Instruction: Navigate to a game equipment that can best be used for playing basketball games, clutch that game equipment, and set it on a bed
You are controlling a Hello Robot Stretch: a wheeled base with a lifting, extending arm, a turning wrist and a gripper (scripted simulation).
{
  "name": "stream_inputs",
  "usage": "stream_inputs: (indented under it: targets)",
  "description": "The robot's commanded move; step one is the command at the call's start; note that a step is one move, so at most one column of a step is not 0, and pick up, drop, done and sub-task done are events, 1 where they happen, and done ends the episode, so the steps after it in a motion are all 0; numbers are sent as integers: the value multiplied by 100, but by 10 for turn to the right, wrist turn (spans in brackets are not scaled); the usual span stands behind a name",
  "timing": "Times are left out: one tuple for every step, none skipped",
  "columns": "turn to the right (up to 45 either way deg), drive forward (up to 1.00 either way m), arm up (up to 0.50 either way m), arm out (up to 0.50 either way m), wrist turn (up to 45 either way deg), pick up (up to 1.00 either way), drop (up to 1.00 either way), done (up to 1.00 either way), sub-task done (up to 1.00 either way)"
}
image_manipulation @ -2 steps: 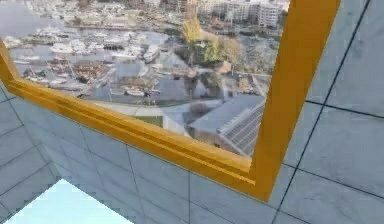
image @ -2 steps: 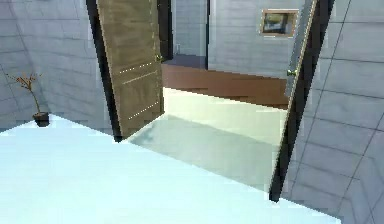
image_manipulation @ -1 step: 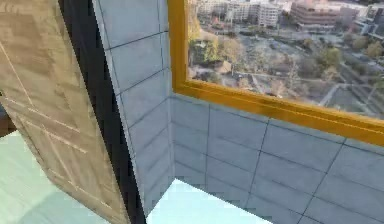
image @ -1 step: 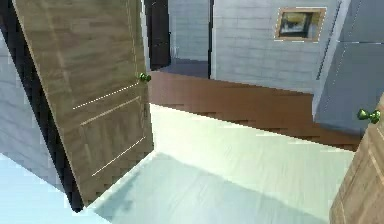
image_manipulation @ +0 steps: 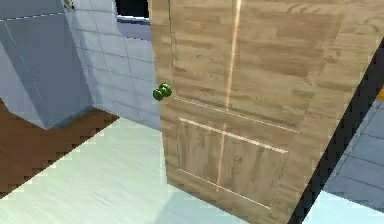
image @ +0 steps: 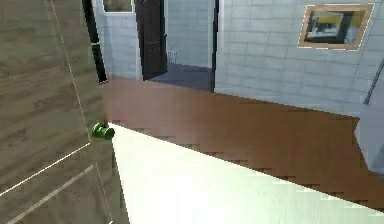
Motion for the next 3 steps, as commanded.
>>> stream_inputs:
  targets:
    - [0,85,0,0,0,0,0,0,0]
    - [-180,0,0,0,0,0,0,0,0]
    - [0,40,0,0,0,0,0,0,0]
